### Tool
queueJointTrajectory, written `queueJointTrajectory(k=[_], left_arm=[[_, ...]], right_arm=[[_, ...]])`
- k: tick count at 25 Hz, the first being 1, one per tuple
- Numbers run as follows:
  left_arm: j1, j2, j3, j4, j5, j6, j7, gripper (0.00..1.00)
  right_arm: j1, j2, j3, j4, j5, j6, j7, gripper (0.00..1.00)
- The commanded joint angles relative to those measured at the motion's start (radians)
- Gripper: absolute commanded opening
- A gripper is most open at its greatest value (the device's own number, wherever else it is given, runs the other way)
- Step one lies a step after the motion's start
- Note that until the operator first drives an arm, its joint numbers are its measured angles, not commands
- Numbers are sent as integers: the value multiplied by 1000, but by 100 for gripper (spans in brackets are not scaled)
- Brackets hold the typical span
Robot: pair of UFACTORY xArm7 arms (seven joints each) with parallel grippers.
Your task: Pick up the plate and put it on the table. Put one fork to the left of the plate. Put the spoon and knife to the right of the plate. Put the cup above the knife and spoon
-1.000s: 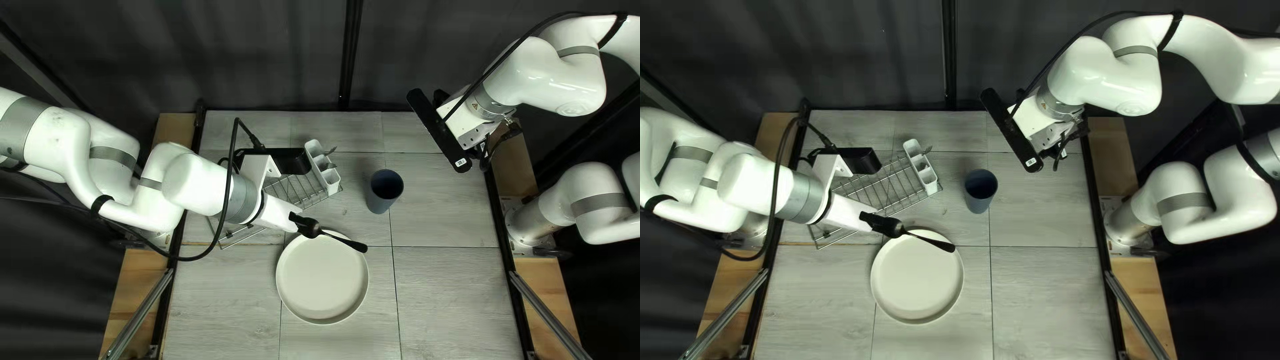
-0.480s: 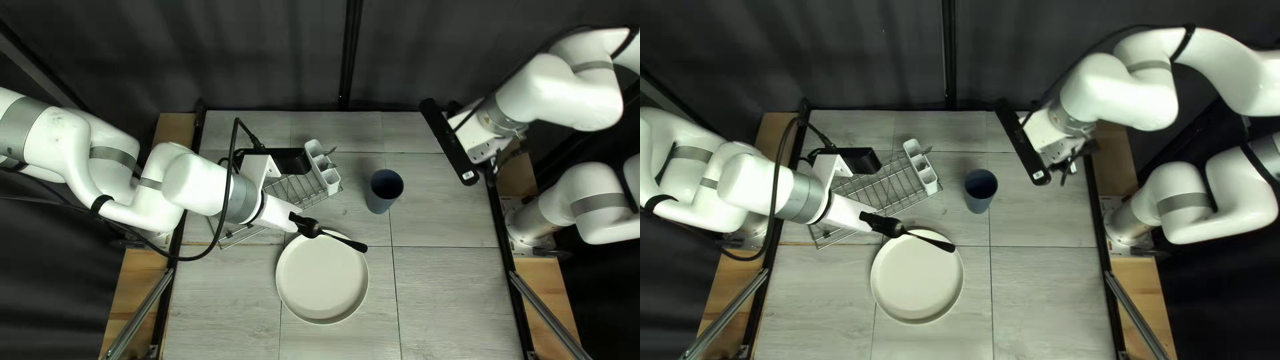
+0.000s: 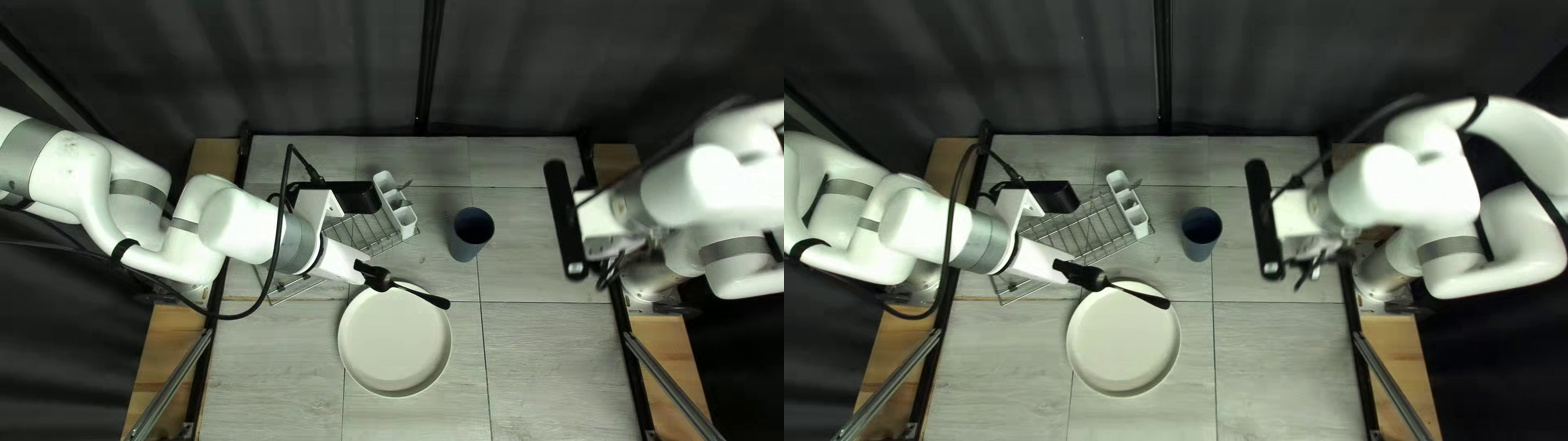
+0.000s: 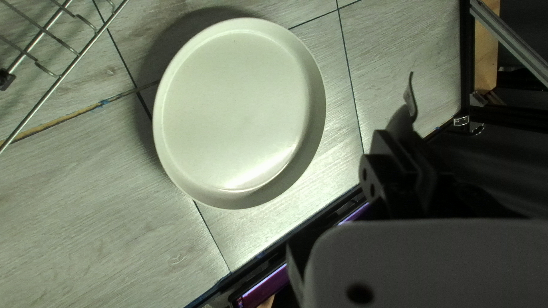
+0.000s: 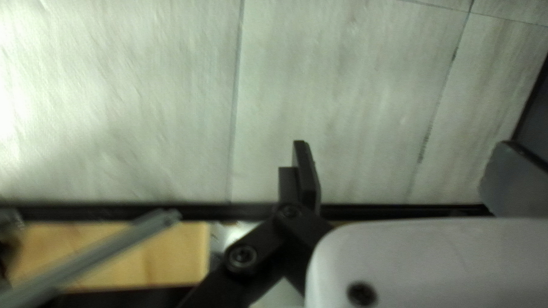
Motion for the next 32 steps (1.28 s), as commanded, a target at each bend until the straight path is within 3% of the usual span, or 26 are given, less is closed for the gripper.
queueJointTrajectory(k=[1, 14, 23, 32], left_arm=[[0, 0, 0, 0, 0, 0, 0, 0], [0, 0, 0, 0, 0, 0, 0, 0], [0, 0, 0, 0, 0, 0, 0, 0], [0, 0, 0, 0, 0, 0, 0, 0]], right_arm=[[-69, 178, 147, 112, -95, -53, 201, 100], [-158, 526, 352, 339, -403, -95, 632, 100], [-158, 687, 378, 421, -586, -136, 891, 100], [-181, 729, 351, 398, -648, -257, 943, 100]])
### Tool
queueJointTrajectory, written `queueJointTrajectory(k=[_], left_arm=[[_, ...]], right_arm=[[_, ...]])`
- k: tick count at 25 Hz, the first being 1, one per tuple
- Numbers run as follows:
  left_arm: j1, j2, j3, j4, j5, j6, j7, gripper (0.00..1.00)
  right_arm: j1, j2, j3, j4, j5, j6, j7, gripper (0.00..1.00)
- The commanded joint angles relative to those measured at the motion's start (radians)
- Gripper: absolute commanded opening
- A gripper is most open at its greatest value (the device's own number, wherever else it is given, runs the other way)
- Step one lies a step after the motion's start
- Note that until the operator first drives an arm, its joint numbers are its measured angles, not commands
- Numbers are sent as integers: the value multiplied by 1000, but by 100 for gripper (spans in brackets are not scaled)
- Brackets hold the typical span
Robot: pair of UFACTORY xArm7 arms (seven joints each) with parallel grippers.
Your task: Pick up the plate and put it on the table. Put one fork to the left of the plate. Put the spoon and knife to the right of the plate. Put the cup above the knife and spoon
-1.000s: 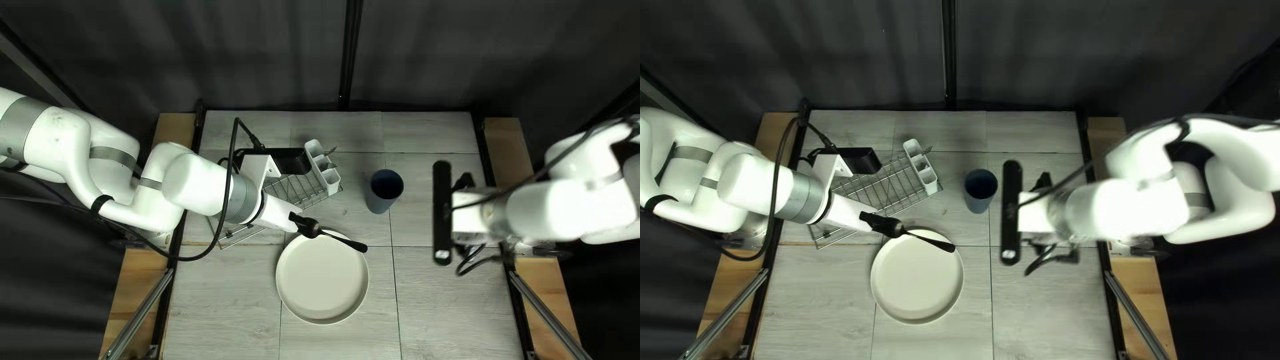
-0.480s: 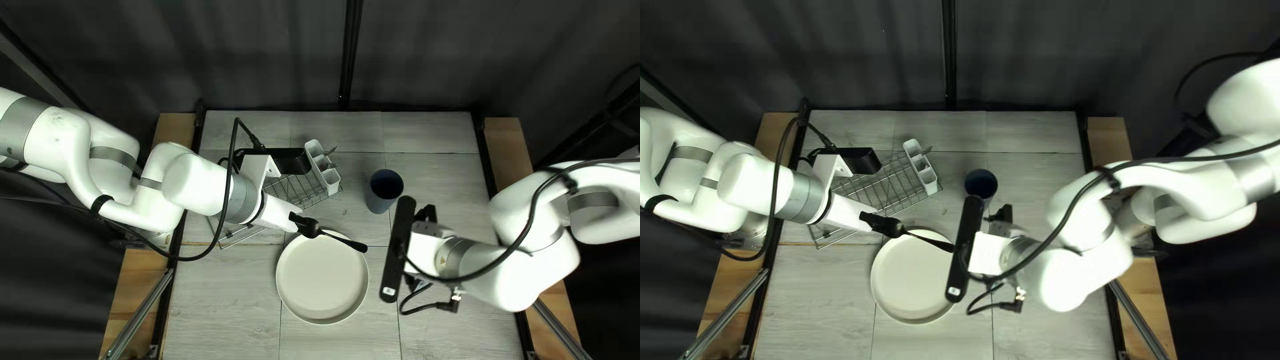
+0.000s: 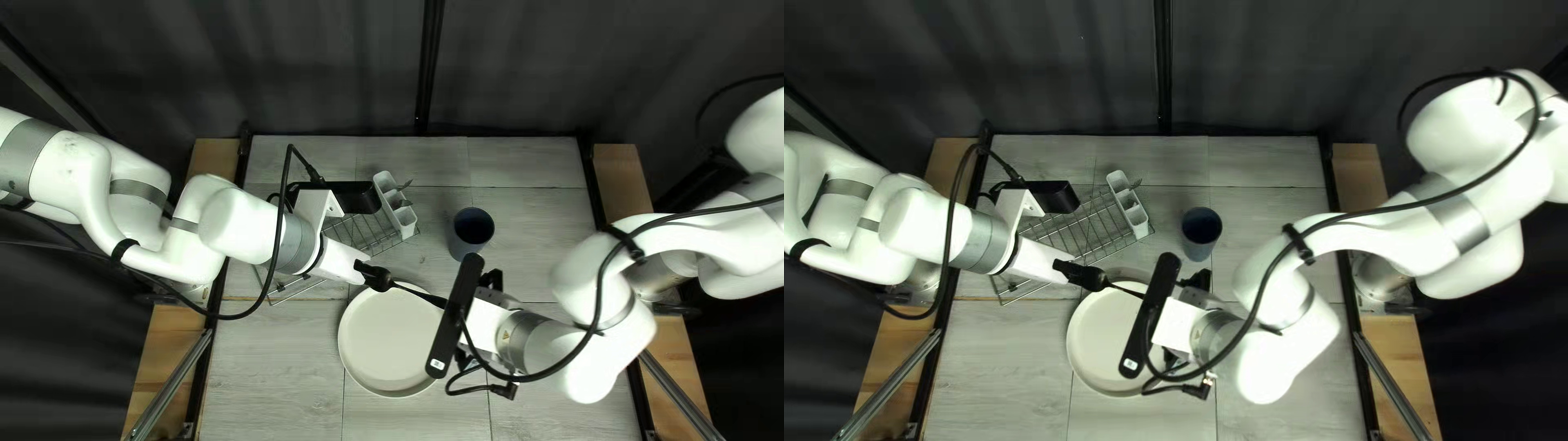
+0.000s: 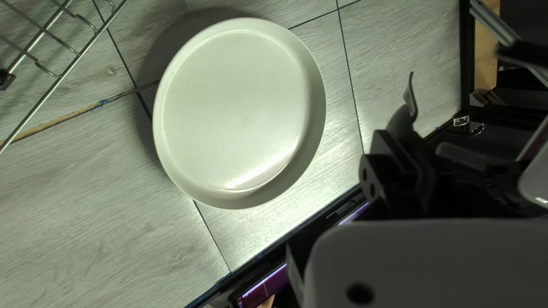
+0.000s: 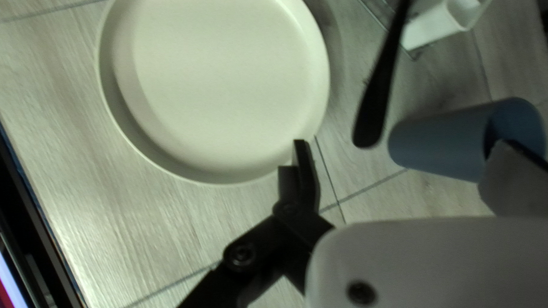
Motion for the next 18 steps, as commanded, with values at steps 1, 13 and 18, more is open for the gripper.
queueJointTrajectory(k=[1, 13, 18], left_arm=[[0, 0, 0, 0, 0, 0, 0, 0], [0, 0, 0, 0, 0, 0, 0, 0], [0, 0, 0, 0, 0, 0, 0, 0]], right_arm=[[-12, 6, -12, -22, -22, -57, 16, 100], [-32, 32, -31, -35, -85, -125, -40, 100], [-32, 32, -31, -35, -85, -125, -40, 0]])
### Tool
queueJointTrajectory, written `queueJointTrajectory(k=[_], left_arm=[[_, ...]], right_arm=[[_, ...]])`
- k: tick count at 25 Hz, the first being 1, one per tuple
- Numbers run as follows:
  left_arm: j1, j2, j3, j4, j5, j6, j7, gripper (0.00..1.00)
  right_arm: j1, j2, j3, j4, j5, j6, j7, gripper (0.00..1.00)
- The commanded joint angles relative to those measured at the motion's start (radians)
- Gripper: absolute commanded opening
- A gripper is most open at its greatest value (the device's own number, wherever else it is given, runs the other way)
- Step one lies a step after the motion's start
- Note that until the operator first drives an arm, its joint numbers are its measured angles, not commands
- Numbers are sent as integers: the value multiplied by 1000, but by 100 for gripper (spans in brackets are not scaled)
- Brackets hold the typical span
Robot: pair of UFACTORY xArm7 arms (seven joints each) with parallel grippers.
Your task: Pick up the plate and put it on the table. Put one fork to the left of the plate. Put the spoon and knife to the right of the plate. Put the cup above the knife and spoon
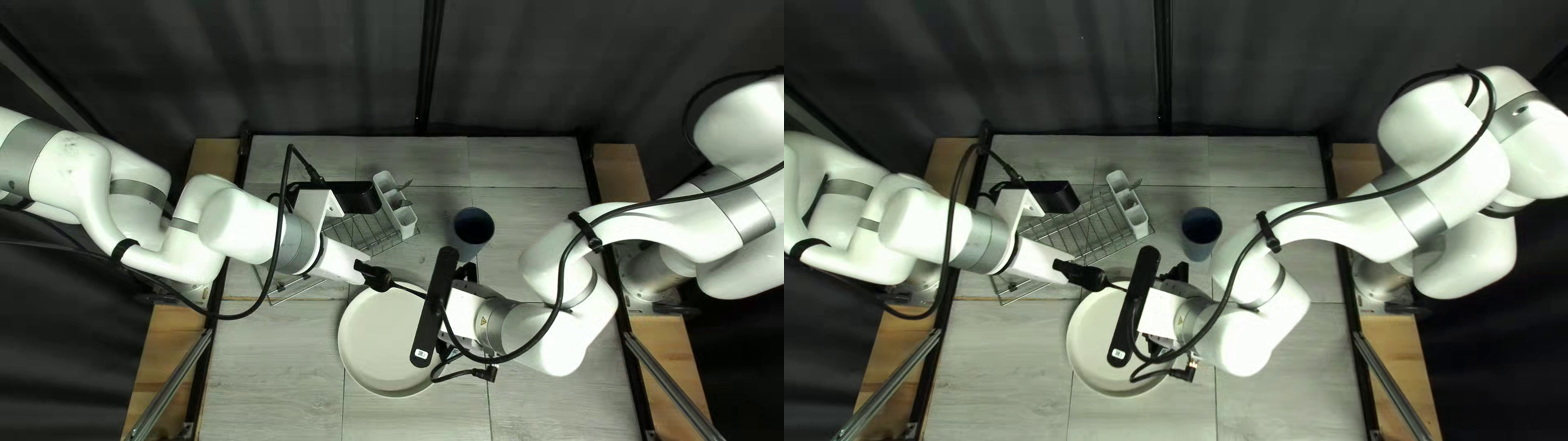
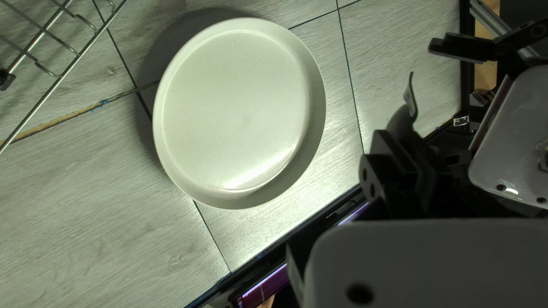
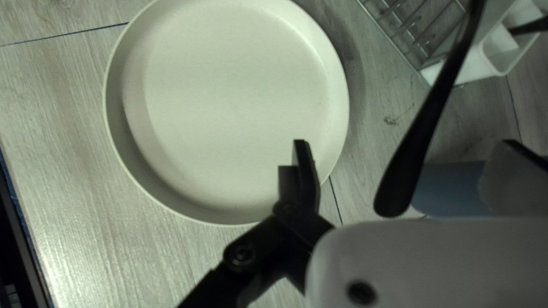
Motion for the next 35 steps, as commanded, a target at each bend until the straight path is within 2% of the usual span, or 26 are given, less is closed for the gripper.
queueJointTrajectory(k=[1, 13, 14, 15, 25, 30, 32, 35], left_arm=[[0, 0, 0, 0, 0, 0, 0, 0], [0, 0, 0, 0, 0, 0, 0, 0], [0, 0, 0, 0, 0, 0, 0, 24], [0, 0, 0, 0, 0, 0, 0, 100], [0, 0, 0, 0, 0, 0, 0, 100], [0, 0, 0, 0, 0, 0, 0, 100], [0, 0, 0, 0, 0, 0, 0, 100], [0, 0, 0, 0, 0, 0, 0, 100]], right_arm=[[0, 0, 0, 0, 0, 0, 0, 0], [0, 0, 0, 0, 0, 0, 0, 0], [0, 0, 0, 0, 0, 0, 0, 0], [0, 0, 0, 0, 0, 0, 0, 0], [1, -9, 2, -21, -7, 4, -11, 0], [19, -139, 12, -122, 130, 51, -96, 0], [32, -157, 22, -131, 168, 97, -97, 0], [58, -157, 49, -114, 246, 221, -79, 0]])
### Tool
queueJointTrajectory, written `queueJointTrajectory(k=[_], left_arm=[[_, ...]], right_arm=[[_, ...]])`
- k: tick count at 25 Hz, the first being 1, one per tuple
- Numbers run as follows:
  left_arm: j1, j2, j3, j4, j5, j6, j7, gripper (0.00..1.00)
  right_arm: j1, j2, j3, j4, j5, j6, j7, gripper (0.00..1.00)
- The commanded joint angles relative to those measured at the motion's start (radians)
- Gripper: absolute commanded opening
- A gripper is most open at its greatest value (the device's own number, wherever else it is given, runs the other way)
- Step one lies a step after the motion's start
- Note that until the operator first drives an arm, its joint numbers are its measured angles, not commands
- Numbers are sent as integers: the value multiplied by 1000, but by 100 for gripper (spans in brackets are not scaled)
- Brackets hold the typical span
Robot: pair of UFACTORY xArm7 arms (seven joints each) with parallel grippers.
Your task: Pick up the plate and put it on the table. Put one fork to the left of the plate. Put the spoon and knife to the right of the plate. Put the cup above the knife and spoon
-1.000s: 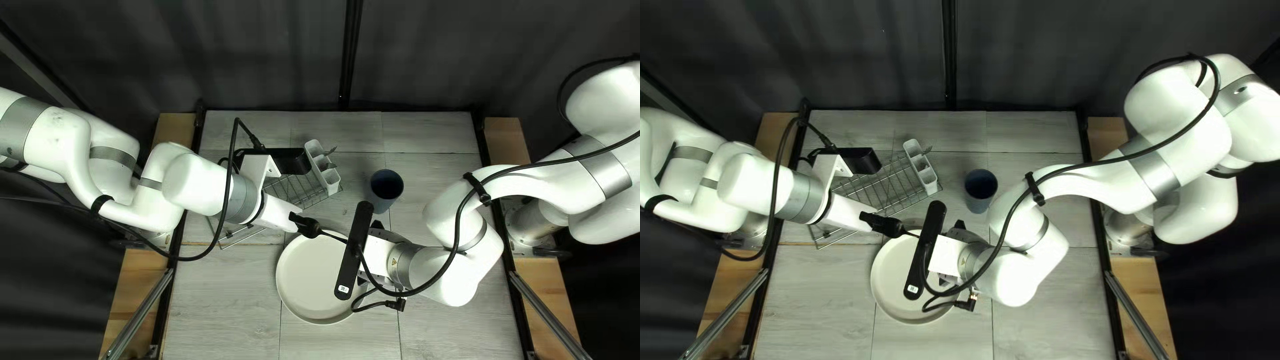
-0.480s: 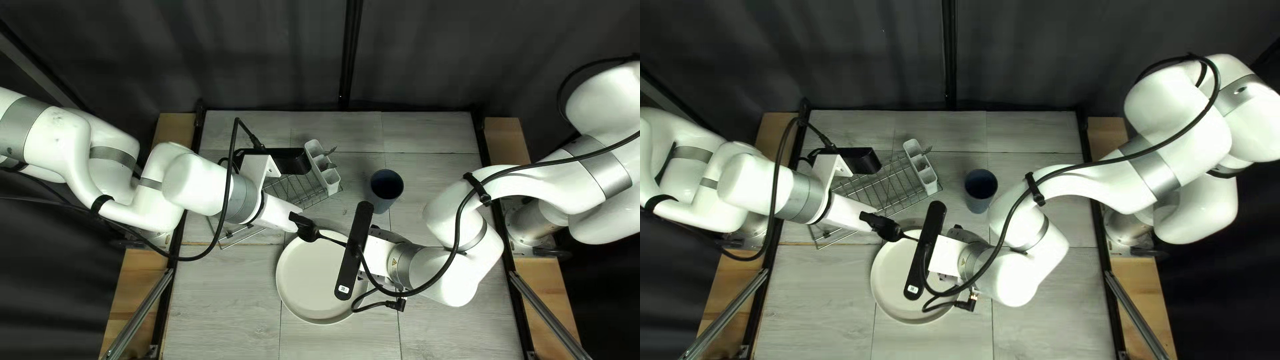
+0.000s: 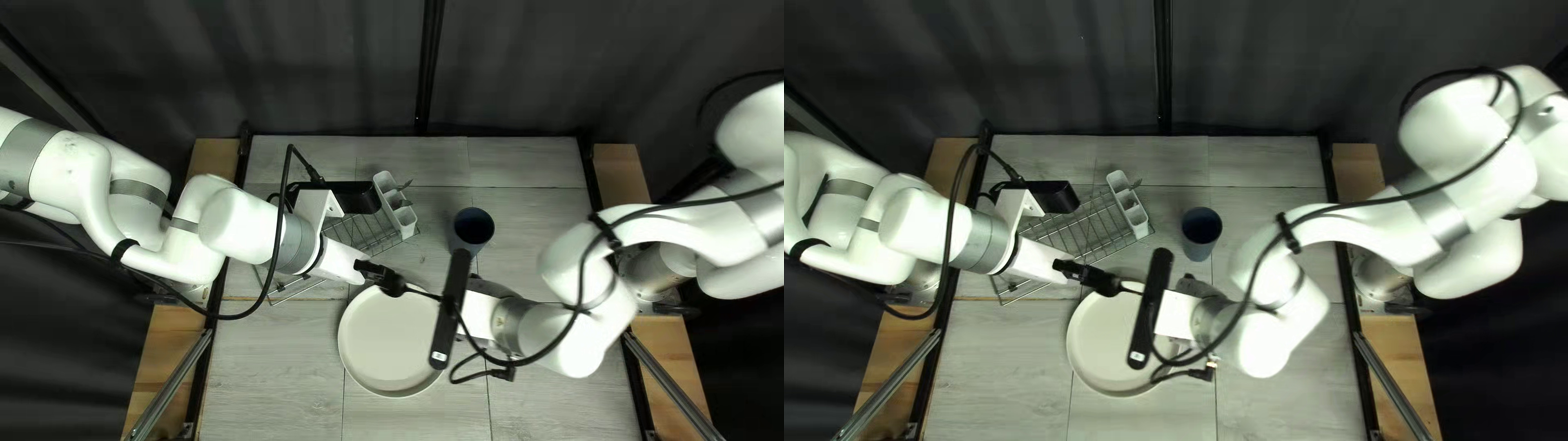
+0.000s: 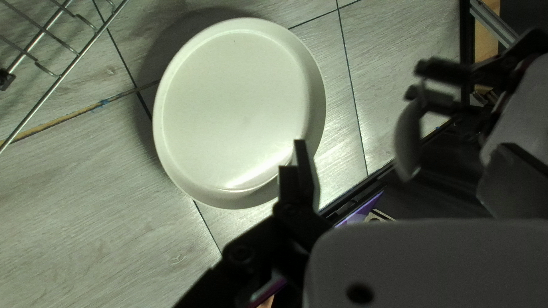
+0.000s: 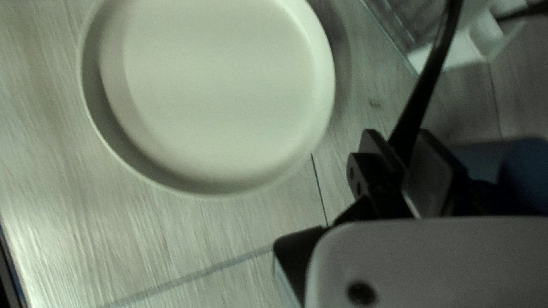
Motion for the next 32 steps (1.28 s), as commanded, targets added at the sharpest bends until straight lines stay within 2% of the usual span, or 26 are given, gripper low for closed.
queueJointTrajectory(k=[1, 3, 5, 17, 21, 27, 30, 32], left_arm=[[0, 0, 0, 0, 0, 0, 0, 100], [0, 0, 0, 0, 0, 0, 0, 100], [0, 0, 0, 0, 0, 0, 0, 100], [0, 0, 0, 0, 0, 0, 0, 100], [0, 0, 0, 0, 0, 0, 0, 100], [0, 0, 0, 0, 0, 0, 0, 100], [0, 0, 0, 0, 0, 0, 0, 100], [0, 0, 0, 0, 0, 0, 0, 100]], right_arm=[[41, -2, 42, 27, 128, 193, 39, 0], [56, 29, 67, 63, 181, 294, 123, 0], [69, 54, 82, 81, 229, 348, 206, 0], [72, 57, 83, 81, 241, 352, 214, 0], [71, 41, 82, 32, 270, 292, 287, 0], [56, 71, 67, 29, 372, 244, 452, 0], [31, 101, 40, 6, 417, 177, 579, 0], [37, 169, 29, 34, 403, 144, 702, 0]])
